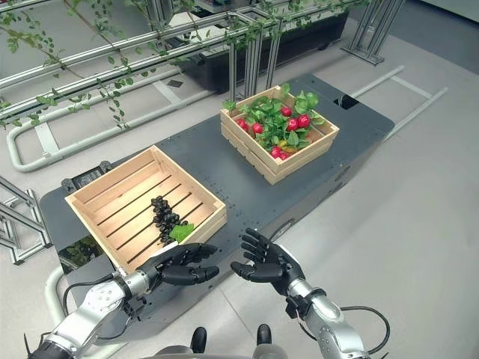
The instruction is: Pick up the fruits from the basket on one side to the basket on the other side
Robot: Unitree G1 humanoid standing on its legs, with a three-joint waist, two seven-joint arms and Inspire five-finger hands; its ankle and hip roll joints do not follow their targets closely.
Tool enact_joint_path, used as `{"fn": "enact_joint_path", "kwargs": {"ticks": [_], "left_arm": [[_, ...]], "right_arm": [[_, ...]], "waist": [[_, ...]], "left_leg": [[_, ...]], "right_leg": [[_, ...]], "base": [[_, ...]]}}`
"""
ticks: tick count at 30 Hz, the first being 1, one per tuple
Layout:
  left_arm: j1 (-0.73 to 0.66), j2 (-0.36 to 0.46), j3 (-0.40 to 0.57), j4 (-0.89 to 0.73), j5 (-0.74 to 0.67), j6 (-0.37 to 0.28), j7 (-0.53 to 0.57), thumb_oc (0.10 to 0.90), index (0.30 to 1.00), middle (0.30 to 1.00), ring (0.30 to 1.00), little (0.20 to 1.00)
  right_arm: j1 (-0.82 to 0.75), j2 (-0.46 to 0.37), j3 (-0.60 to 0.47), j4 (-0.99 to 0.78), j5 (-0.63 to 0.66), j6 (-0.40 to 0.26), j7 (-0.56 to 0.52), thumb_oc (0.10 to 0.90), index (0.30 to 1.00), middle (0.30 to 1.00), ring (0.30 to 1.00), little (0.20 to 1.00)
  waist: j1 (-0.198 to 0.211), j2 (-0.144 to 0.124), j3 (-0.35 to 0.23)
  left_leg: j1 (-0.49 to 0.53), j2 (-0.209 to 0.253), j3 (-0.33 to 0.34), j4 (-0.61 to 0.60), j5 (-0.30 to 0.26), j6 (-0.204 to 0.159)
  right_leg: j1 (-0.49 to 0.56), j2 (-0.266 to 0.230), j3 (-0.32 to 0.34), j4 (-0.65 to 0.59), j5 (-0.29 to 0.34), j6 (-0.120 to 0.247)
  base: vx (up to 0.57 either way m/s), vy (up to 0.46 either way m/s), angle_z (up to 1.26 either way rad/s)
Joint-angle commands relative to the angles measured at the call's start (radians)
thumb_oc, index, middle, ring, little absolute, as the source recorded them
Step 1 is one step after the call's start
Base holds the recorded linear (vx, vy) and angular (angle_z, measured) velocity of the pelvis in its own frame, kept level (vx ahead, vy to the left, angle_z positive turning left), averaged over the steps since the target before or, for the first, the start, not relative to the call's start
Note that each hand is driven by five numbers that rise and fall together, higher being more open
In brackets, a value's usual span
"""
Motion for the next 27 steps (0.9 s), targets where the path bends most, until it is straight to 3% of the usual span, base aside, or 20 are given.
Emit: {"fn": "enact_joint_path", "kwargs": {"ticks": [1, 2, 5, 8, 11, 14, 19, 27], "left_arm": [[-0.056, 0.022, 0.046, -0.157, -0.092, -0.111, 0.032, 0.800, 0.900, 0.900, 0.900, 0.900], [-0.065, 0.021, 0.051, -0.164, -0.080, -0.120, 0.039, 0.800, 0.900, 0.900, 0.900, 0.900], [-0.075, 0.031, 0.064, -0.184, -0.071, -0.150, 0.052, 0.800, 0.900, 0.900, 0.900, 0.900], [-0.084, 0.035, 0.078, -0.203, -0.069, -0.187, 0.042, 0.800, 0.900, 0.900, 0.900, 0.900], [-0.121, 0.033, 0.098, -0.221, -0.041, -0.257, 0.049, 0.800, 0.900, 0.900, 0.900, 0.900], [-0.130, 0.045, 0.120, -0.233, -0.013, -0.310, 0.094, 0.800, 0.900, 0.900, 0.900, 0.900], [-0.112, 0.106, 0.240, -0.246, 0.107, -0.405, 0.260, 0.800, 0.900, 0.900, 0.900, 0.900], [-0.128, 0.173, 0.368, -0.258, 0.381, -0.431, 0.517, 0.800, 0.900, 0.900, 0.900, 0.900]], "right_arm": [[-0.043, -0.019, -0.023, -0.204, 0.066, -0.089, 0.050, 0.800, 0.900, 0.900, 0.900, 0.900], [-0.040, -0.026, -0.025, -0.215, 0.075, -0.076, 0.038, 0.800, 0.900, 0.900, 0.900, 0.900], [-0.021, -0.034, -0.031, -0.222, 0.080, -0.064, 0.028, 0.800, 0.900, 0.900, 0.900, 0.900], [-0.006, -0.042, -0.037, -0.222, 0.071, -0.074, 0.023, 0.800, 0.900, 0.900, 0.900, 0.900], [-0.027, -0.037, -0.027, -0.185, 0.063, -0.105, -0.014, 0.800, 0.900, 0.900, 0.900, 0.900], [-0.032, -0.037, -0.036, -0.179, 0.068, -0.106, -0.030, 0.800, 0.900, 0.900, 0.900, 0.900], [0.024, -0.017, -0.070, -0.163, 0.071, -0.113, -0.010, 0.800, 0.900, 0.900, 0.900, 0.900], [0.084, 0.010, -0.071, -0.177, 0.039, -0.068, 0.009, 0.800, 0.900, 0.900, 0.900, 0.900]], "waist": [[0.004, -0.013, -0.052], [0.003, -0.017, -0.057], [-0.003, -0.020, -0.059], [-0.007, -0.020, -0.057], [-0.009, 0.005, -0.057], [-0.012, 0.016, -0.057], [-0.004, 0.031, -0.071], [-0.014, 0.013, -0.078]], "left_leg": [[0.033, -0.014, 0.070, 0.076, -0.117, 0.042], [0.040, 0.019, 0.093, 0.061, -0.100, 0.028], [0.026, 0.054, 0.138, 0.063, -0.075, 0.002], [-0.005, 0.062, 0.181, 0.074, -0.058, -0.012], [-0.015, 0.108, 0.212, -0.036, 0.034, -0.051], [-0.045, 0.133, 0.223, -0.036, 0.056, -0.069], [-0.035, 0.098, 0.210, -0.036, 0.014, -0.059], [0.004, 0.062, 0.252, -0.036, -0.036, -0.027]], "right_leg": [[-0.142, 0.008, 0.035, 0.104, 0.061, 0.021], [-0.119, 0.017, 0.003, 0.096, 0.042, 0.006], [-0.082, 0.026, -0.039, 0.084, 0.019, -0.015], [-0.063, 0.023, -0.073, 0.059, 0.021, -0.023], [-0.044, 0.020, -0.115, 0.006, 0.031, -0.031], [-0.039, 0.008, -0.132, 0.000, 0.028, -0.031], [-0.032, -0.053, -0.159, 0.015, 0.026, -0.005], [-0.056, -0.114, -0.130, 0.032, 0.050, 0.056]], "base": [[0.23, -0.379, 0.44], [0.16, -0.248, 0.42], [0.12, -0.183, 0.56], [0.03, -0.034, 0.50], [0.00, 0.139, 0.92], [0.00, 0.190, 0.65], [0.06, 0.296, 0.15], [0.09, 0.131, -0.11]]}}
